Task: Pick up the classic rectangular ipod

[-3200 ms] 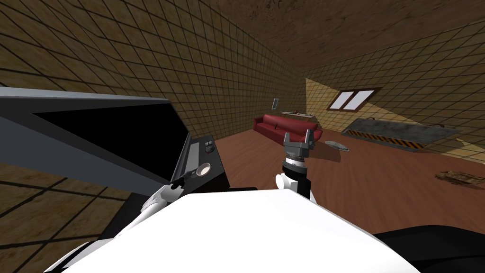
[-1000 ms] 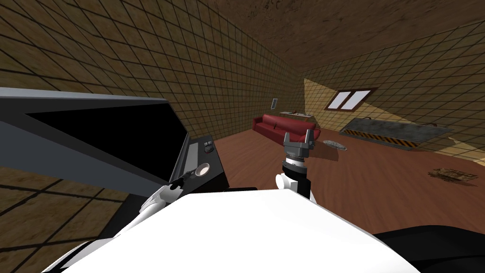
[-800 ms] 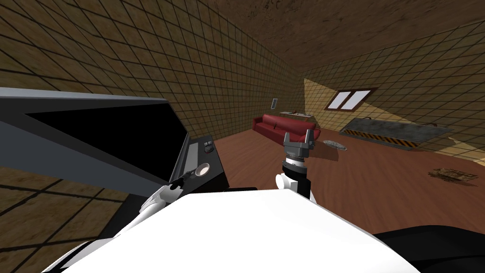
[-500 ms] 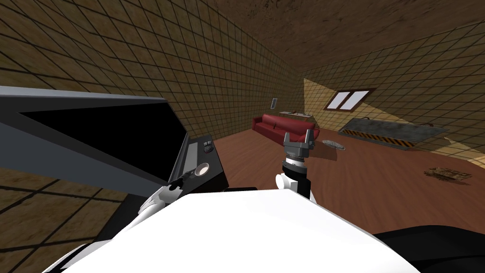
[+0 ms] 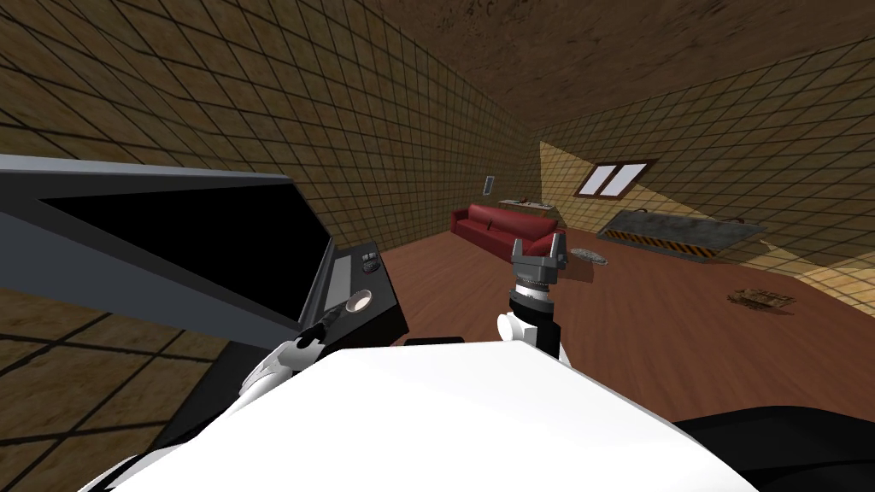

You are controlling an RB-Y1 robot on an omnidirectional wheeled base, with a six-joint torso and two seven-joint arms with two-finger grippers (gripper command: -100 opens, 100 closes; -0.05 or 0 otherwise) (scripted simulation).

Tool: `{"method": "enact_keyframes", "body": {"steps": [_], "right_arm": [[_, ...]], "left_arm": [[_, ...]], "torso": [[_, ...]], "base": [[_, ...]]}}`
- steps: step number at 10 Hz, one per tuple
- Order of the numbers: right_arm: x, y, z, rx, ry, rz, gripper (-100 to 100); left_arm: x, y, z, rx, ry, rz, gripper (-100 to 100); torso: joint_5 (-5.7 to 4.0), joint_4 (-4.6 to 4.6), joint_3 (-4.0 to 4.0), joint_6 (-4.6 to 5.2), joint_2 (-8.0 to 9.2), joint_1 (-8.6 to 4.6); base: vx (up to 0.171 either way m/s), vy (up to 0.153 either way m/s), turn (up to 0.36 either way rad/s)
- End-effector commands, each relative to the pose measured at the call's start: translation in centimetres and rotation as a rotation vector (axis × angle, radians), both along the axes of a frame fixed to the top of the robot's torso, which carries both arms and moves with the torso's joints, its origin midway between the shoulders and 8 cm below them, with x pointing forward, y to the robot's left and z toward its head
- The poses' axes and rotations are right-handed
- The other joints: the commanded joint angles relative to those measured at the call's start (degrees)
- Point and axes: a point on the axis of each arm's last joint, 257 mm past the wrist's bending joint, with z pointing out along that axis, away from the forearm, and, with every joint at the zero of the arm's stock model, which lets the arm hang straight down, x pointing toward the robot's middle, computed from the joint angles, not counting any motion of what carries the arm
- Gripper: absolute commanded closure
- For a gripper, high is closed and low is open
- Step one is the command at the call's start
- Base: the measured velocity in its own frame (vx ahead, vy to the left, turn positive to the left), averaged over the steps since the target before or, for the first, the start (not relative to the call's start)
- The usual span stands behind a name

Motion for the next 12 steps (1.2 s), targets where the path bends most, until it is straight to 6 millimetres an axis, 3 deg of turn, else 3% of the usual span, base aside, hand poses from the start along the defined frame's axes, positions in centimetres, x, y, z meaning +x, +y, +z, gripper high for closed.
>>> {"method": "enact_keyframes", "body": {"steps": [1,6,7,8,9,10,11,12], "right_arm": [[0.0,0.0,0.0,0.000,0.000,0.000,0],[0.0,0.0,0.0,0.000,0.000,0.000,0],[0.0,0.0,0.0,0.000,0.000,0.000,0],[0.0,0.0,0.0,0.000,0.000,0.000,0],[0.0,0.0,0.0,0.000,0.000,0.000,0],[0.0,0.0,0.0,0.000,0.000,0.000,0],[0.0,0.0,0.0,0.000,0.000,0.000,0],[0.0,0.0,0.0,0.000,0.000,0.000,0]], "left_arm": [[-0.2,0.1,-0.3,0.015,0.034,-0.011,-100],[-1.3,-1.3,-2.8,0.057,0.173,-0.061,-100],[-1.0,-1.1,-2.4,0.051,0.154,-0.056,-100],[-1.1,-1.1,-2.5,0.052,0.158,-0.056,0],[0.2,-0.8,-1.2,0.073,0.121,-0.075,-100],[-0.4,-1.1,-1.9,0.062,0.139,-0.064,-100],[-0.3,-1.1,-1.8,0.065,0.135,-0.067,100],[-0.3,-1.1,-1.8,0.064,0.136,-0.066,100]], "torso": [[0.00,0.00,0.00,0.00,0.00,0.00],[0.15,-0.17,-0.44,-0.02,-0.77,0.59],[0.15,-0.18,-0.46,-0.02,-0.79,0.64],[0.13,-0.15,-0.37,-0.02,-0.62,0.45],[0.09,-0.12,-0.28,-0.02,-0.47,0.30],[0.05,-0.11,-0.26,-0.06,-0.44,0.15],[0.05,-0.10,-0.24,-0.01,-0.41,0.15],[0.06,-0.09,-0.23,-0.02,-0.38,0.19]], "base": [[-0.027,0.026,-0.060],[0.086,0.095,0.005],[0.048,0.051,-0.006],[0.009,0.010,-0.002],[0.014,-0.016,0.188],[0.008,-0.017,0.052],[0.000,0.000,0.000],[0.000,0.000,0.000]]}}
